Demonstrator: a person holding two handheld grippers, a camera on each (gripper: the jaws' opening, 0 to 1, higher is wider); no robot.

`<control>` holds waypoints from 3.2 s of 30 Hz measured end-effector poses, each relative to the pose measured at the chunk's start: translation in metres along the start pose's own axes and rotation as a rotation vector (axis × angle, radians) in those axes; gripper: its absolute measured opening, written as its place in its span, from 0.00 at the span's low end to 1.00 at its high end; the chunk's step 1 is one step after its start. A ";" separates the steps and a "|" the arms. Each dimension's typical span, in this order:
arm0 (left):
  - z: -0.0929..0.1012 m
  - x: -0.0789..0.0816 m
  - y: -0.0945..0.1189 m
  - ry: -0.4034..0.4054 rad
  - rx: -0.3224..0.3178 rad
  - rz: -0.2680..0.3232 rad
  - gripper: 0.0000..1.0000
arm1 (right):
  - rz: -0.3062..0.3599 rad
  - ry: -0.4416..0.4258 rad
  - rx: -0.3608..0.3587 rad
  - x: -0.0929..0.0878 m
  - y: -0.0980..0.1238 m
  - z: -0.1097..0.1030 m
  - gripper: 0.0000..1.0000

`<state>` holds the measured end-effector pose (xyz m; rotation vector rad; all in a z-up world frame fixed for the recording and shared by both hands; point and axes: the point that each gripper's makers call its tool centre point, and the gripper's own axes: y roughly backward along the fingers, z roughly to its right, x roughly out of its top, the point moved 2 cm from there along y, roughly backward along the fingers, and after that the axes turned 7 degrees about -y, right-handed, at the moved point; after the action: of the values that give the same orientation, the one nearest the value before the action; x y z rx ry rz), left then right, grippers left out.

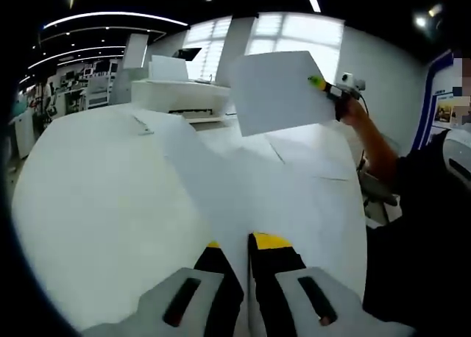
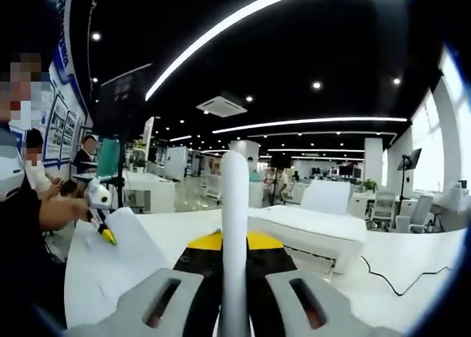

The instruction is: Organize the stack of printing papers by aligning and flattening the scattered papers on the table

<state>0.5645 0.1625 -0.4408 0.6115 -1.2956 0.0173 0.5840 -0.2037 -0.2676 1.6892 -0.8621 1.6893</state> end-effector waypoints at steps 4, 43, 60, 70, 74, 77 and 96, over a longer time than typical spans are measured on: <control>0.000 -0.001 -0.001 0.002 -0.002 0.000 0.07 | -0.001 0.006 0.020 0.000 0.000 -0.011 0.05; 0.001 -0.002 -0.004 0.017 -0.008 0.009 0.07 | 0.030 0.013 0.228 0.016 -0.010 -0.110 0.05; 0.000 -0.002 -0.005 0.031 -0.010 0.017 0.07 | 0.051 -0.045 0.302 0.012 -0.010 -0.137 0.05; 0.002 -0.003 -0.008 0.042 -0.016 0.026 0.07 | 0.051 -0.091 0.350 0.002 -0.012 -0.158 0.05; 0.002 -0.003 -0.009 0.042 -0.017 0.027 0.07 | 0.047 -0.104 0.369 0.001 -0.013 -0.167 0.05; 0.002 -0.003 -0.009 0.044 -0.017 0.030 0.07 | 0.059 -0.113 0.384 0.003 -0.013 -0.173 0.05; 0.000 -0.006 -0.010 0.047 -0.016 0.041 0.07 | 0.063 -0.278 0.495 -0.013 -0.015 -0.199 0.05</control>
<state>0.5661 0.1563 -0.4499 0.5683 -1.2613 0.0547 0.4733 -0.0373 -0.2764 2.2897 -0.6530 1.8439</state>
